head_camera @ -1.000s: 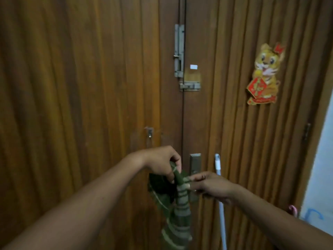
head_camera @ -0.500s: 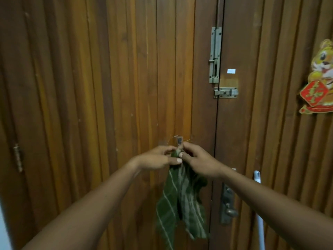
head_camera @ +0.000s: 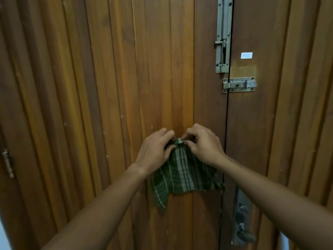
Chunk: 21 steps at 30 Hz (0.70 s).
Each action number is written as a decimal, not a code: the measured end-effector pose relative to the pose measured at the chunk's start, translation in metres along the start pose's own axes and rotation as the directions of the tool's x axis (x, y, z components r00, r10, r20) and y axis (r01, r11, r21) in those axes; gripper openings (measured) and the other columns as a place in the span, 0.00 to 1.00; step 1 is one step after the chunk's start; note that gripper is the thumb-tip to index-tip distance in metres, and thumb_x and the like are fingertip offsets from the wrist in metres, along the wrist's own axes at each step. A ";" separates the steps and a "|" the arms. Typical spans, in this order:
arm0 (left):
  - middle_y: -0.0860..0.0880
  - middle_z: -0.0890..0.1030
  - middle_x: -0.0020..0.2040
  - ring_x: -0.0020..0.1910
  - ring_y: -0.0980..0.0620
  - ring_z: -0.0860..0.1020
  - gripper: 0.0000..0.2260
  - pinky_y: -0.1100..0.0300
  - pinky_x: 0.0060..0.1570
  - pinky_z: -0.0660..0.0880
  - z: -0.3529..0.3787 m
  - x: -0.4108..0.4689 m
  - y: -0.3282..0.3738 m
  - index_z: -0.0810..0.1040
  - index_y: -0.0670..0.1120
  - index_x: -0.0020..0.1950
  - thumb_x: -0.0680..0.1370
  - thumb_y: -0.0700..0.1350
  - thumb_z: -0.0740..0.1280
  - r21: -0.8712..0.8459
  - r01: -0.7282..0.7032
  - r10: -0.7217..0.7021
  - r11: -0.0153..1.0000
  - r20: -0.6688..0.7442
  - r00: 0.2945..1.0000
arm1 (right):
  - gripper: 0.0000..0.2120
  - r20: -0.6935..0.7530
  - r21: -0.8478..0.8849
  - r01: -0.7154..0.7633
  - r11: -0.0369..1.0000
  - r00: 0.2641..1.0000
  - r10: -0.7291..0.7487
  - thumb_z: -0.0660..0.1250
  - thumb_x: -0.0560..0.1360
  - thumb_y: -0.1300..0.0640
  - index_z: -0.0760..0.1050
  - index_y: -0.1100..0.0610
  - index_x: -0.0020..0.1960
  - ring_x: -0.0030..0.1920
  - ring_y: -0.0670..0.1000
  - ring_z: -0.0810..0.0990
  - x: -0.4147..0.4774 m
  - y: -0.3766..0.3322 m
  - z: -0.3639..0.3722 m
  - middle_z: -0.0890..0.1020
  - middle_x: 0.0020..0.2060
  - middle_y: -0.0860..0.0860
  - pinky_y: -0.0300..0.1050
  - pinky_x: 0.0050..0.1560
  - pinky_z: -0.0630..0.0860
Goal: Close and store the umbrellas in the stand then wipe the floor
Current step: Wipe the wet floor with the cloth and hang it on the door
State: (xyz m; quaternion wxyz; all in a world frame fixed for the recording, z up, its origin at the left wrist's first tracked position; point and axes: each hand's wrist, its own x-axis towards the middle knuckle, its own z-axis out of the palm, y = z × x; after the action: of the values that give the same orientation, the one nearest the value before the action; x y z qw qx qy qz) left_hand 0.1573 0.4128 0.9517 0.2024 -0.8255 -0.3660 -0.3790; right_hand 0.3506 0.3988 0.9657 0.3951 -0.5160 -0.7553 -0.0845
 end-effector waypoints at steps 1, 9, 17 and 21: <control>0.52 0.71 0.48 0.38 0.50 0.75 0.07 0.56 0.35 0.73 0.005 -0.001 0.000 0.72 0.51 0.50 0.77 0.48 0.69 0.090 -0.029 0.031 0.996 -0.015 0.999 | 0.03 -0.021 -0.111 0.054 0.992 0.998 -0.057 0.69 0.77 0.52 0.80 0.44 0.48 0.46 0.47 0.77 -0.002 0.000 0.003 0.76 0.44 0.42 0.48 0.43 0.78; 0.54 0.79 0.40 0.37 0.52 0.79 0.05 0.57 0.34 0.71 0.042 -0.029 0.005 0.85 0.50 0.44 0.75 0.49 0.71 0.132 0.122 -0.113 0.984 -0.075 0.991 | 0.09 -0.018 -0.226 0.034 0.974 0.999 -0.039 0.67 0.78 0.48 0.85 0.46 0.53 0.44 0.53 0.84 -0.039 0.024 0.039 0.86 0.46 0.44 0.46 0.35 0.78; 0.55 0.80 0.66 0.65 0.55 0.77 0.19 0.60 0.62 0.75 0.031 -0.058 0.037 0.78 0.50 0.68 0.80 0.55 0.64 -0.191 0.466 -0.445 0.864 0.144 0.884 | 0.25 0.163 -0.063 -0.189 0.980 0.967 0.197 0.62 0.79 0.51 0.67 0.41 0.76 0.56 0.52 0.83 -0.091 -0.001 0.041 0.82 0.62 0.44 0.48 0.53 0.81; 0.51 0.82 0.63 0.61 0.46 0.80 0.23 0.53 0.55 0.79 0.019 -0.086 0.059 0.74 0.52 0.71 0.79 0.60 0.62 -0.102 0.539 -0.481 0.836 0.335 0.810 | 0.32 0.339 -0.137 -0.238 0.962 0.901 0.271 0.63 0.78 0.50 0.58 0.45 0.80 0.59 0.56 0.81 -0.123 -0.018 0.036 0.82 0.62 0.50 0.49 0.55 0.79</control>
State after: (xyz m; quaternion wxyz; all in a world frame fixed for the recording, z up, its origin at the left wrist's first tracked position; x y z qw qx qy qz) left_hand 0.1729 0.3472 0.8700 -0.0449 -0.7589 -0.5624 -0.3253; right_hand 0.3363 0.3226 0.8625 0.2357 -0.6346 -0.7355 0.0274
